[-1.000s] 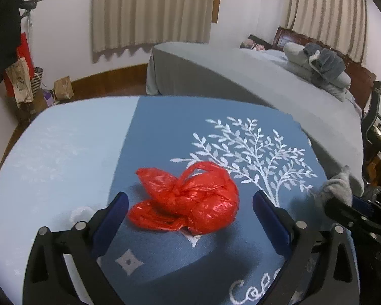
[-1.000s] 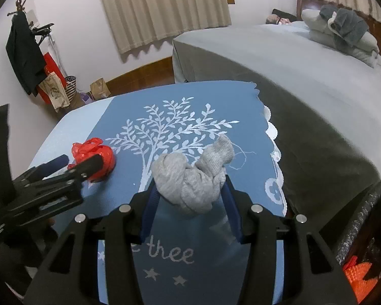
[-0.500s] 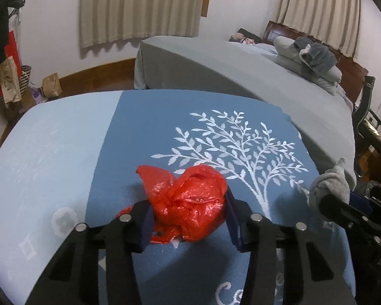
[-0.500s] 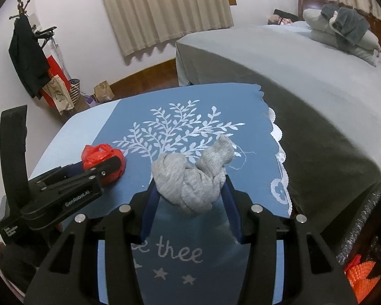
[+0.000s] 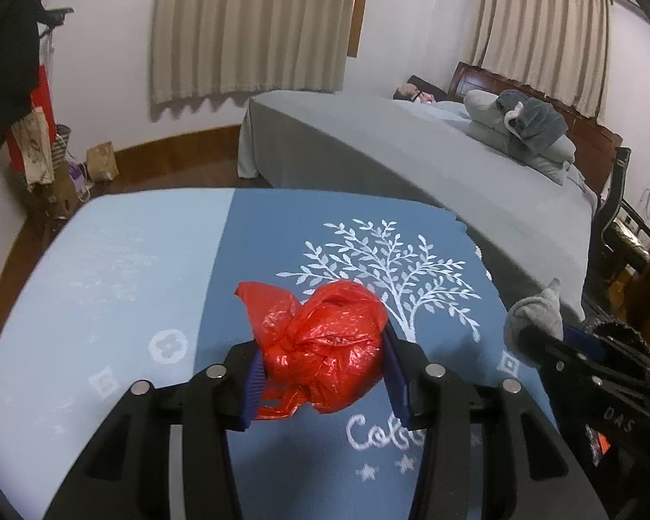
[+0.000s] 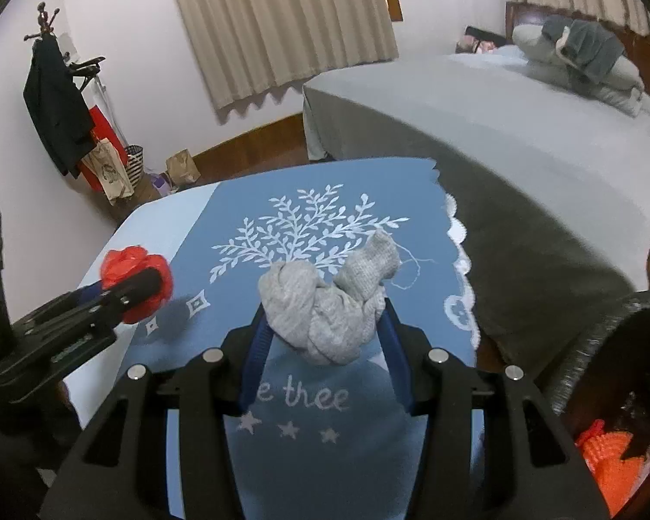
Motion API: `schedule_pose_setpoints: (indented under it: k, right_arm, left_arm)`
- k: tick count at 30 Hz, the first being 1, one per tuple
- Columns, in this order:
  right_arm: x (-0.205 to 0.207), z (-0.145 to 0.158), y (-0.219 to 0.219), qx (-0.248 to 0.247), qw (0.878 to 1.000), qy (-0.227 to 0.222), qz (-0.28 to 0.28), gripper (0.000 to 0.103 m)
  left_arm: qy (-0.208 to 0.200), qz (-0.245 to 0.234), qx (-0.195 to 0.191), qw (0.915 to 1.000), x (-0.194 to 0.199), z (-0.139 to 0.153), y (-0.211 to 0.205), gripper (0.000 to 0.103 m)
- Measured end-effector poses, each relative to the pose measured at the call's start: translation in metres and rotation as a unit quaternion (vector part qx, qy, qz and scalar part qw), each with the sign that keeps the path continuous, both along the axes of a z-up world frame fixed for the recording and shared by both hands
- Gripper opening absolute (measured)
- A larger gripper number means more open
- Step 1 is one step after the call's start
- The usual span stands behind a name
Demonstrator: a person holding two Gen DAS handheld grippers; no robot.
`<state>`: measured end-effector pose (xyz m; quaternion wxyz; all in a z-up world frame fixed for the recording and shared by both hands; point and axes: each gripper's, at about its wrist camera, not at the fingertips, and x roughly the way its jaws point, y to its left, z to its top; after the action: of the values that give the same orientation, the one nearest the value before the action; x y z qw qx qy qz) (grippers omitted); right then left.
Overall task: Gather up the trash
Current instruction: 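Carry the red bag and grey cloth over the bin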
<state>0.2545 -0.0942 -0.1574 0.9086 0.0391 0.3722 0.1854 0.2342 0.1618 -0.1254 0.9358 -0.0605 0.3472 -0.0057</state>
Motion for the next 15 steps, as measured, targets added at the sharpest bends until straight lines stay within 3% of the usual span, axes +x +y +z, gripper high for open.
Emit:
schedule_pose_setpoints:
  k: [15]
  right_arm:
    - [-0.061, 0.039, -0.044, -0.004, 0.999, -0.035, -0.022, 0.047]
  left_arm:
    - [-0.03, -0.025, 0.002, 0.9992, -0.056, 0.039, -0.043, 0.046]
